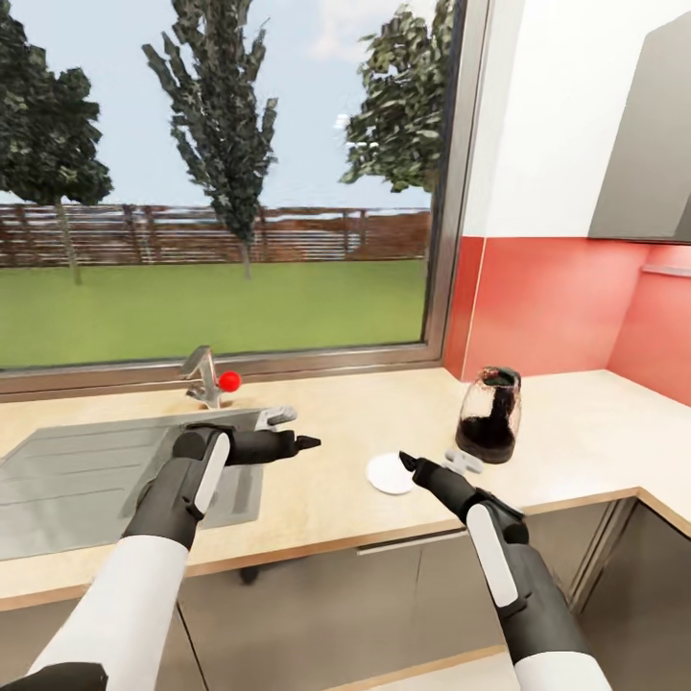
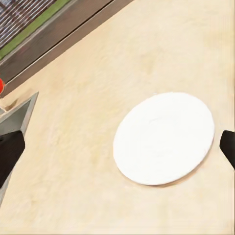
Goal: Set up a coffee station on the kitchen countertop: keep the coffee maker on the countertop, move the bottle of coffee from the kitchen shelf to the counter next to the coffee maker, place a paper coffee filter on top of the coffee maker, put the saucer next to the coffee maker with the coffee cup on the saucer, and place the electric kettle next to the coffee maker.
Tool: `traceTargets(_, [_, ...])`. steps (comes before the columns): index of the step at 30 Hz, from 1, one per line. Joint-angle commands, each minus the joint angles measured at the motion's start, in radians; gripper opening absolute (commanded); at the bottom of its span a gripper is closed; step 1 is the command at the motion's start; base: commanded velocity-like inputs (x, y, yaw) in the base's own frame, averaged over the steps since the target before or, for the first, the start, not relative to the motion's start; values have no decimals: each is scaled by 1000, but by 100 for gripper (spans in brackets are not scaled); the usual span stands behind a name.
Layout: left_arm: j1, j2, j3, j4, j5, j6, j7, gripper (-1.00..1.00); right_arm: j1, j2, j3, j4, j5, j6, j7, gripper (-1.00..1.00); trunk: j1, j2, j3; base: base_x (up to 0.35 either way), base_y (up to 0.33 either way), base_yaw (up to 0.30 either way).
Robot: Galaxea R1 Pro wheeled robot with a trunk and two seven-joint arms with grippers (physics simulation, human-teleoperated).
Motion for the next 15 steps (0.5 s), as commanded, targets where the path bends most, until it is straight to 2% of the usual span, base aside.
traceTargets(1, [-1, -1, 3, 3, 8, 9, 2, 100, -1, 2, -4, 26, -4, 5, 4, 100, 1, -1, -2, 297, -163, 0])
traceTargets(8, [15, 0, 4, 20, 4, 9, 11, 100, -1, 2, -9, 92, -9, 4, 5, 100, 1, -1, -2, 288, -131, 0])
traceTargets(15, [26, -1, 3, 100, 4, 9, 73, 100, 1, -6, -13, 108, -62, 6, 5, 100, 1, -1, -2, 92, -16, 0])
